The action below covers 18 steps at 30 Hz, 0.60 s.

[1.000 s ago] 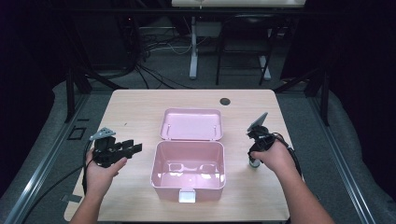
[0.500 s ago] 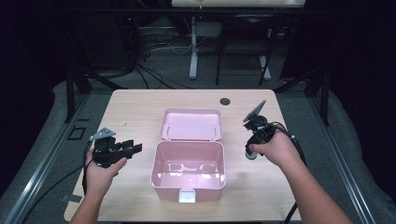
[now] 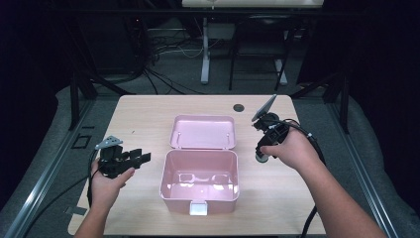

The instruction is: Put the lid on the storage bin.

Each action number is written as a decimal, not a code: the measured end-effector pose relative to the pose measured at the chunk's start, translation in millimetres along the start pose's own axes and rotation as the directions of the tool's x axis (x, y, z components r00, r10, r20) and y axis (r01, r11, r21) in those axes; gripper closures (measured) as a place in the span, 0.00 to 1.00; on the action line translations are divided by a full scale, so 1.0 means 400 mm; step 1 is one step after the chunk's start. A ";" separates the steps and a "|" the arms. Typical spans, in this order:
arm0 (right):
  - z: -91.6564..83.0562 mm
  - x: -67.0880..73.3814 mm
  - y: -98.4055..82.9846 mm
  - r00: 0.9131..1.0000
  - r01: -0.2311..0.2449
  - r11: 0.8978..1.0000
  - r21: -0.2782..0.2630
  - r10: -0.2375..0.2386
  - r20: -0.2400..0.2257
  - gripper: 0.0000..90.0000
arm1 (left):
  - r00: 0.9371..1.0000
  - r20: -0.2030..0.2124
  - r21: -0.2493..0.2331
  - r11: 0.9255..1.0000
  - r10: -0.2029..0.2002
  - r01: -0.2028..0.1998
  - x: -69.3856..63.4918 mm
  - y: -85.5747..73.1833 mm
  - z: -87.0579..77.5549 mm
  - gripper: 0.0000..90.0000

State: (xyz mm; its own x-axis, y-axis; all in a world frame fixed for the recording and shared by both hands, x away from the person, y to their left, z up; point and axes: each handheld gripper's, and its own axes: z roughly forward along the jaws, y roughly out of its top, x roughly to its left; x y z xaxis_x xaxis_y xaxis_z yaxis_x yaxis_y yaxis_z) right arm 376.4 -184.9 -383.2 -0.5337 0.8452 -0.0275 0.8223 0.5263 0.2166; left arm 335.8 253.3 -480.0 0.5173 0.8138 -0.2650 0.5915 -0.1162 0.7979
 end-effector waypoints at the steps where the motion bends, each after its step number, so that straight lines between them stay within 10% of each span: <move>1: -0.006 0.006 0.002 1.000 0.012 1.000 -0.002 -0.012 -0.001 0.56 | 1.000 0.000 0.001 1.000 0.000 0.000 0.000 0.000 0.000 0.56; 18: -0.032 0.078 0.029 0.995 0.101 0.995 0.000 -0.101 -0.018 0.56 | 1.000 0.001 0.000 1.000 -0.004 0.004 0.002 -0.001 0.000 0.56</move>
State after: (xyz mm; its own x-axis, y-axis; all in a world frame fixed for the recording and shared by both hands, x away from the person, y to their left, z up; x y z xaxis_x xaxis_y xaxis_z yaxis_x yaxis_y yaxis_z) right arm 366.9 -153.6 -368.9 -0.6173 0.7861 -0.0317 0.7643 0.6088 0.2126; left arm 336.0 253.9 -480.6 0.5159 0.8135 -0.2685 0.5931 -0.1131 0.7971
